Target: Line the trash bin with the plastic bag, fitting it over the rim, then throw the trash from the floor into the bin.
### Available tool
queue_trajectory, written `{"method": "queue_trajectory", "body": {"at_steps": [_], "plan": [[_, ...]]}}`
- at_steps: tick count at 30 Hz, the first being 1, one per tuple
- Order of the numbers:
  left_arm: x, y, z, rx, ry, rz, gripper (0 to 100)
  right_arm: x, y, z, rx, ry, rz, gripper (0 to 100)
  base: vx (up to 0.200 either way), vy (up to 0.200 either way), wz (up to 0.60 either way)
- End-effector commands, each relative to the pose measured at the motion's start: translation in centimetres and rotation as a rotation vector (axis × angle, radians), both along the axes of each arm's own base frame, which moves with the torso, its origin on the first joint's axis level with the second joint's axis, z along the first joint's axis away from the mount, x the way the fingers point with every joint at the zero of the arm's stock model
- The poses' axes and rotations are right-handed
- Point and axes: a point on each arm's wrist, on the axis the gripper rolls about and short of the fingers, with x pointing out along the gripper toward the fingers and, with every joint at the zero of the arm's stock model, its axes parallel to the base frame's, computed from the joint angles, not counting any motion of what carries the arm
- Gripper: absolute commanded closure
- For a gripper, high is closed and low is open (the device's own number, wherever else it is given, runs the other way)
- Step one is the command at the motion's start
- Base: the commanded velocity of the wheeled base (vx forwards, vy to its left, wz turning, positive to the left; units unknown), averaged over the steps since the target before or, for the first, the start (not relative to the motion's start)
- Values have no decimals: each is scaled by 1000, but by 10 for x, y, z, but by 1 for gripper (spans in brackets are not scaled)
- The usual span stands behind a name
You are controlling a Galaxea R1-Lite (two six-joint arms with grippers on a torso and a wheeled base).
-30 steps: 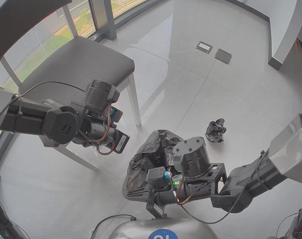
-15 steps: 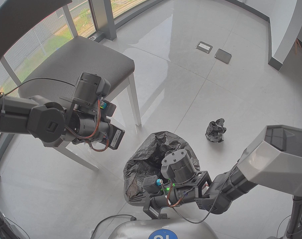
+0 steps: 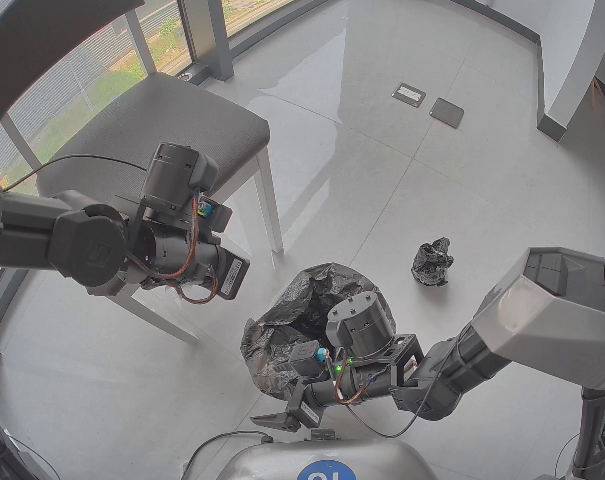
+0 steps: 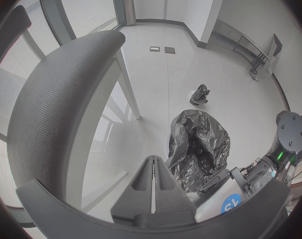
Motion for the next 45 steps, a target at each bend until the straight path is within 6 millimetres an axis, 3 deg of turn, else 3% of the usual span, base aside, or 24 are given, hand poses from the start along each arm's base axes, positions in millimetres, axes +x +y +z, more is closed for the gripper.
{"method": "queue_trajectory", "body": {"at_steps": [1,8,14,16,18,20,27,30,36,37,45], "plan": [[-1,0,0,-1,1,-1,100,3,1,5,15,-14,-7,0,0,0,0],[-5,-6,-7,5,28,-29,100,8,-15,29,47,-46,-50,0,0,0,0],[0,-18,-20,13,34,-69,100,20,-54,53,66,-76,-149,0,0,0,0],[4,-28,-31,27,43,-90,100,21,-77,63,70,-90,-197,0,0,0,0],[6,-30,-35,42,50,-100,100,21,-83,67,73,-97,-212,0,0,0,0],[13,-35,-53,105,73,-134,100,20,-103,79,84,-116,-254,0,0,0,0],[38,-53,-82,93,45,-158,100,17,-140,108,122,-176,-344,0,0,0,0],[44,-60,-88,79,52,-176,100,15,-152,112,119,-179,-373,0,0,0,0],[53,-61,-81,58,24,-174,100,13,-162,114,116,-182,-399,0,0,0,0],[55,-61,-80,56,21,-171,0,13,-162,114,116,-182,-399,0,0,0,0],[63,-66,-89,67,31,-169,0,14,-162,114,116,-183,-400,0,0,0,0]]}}
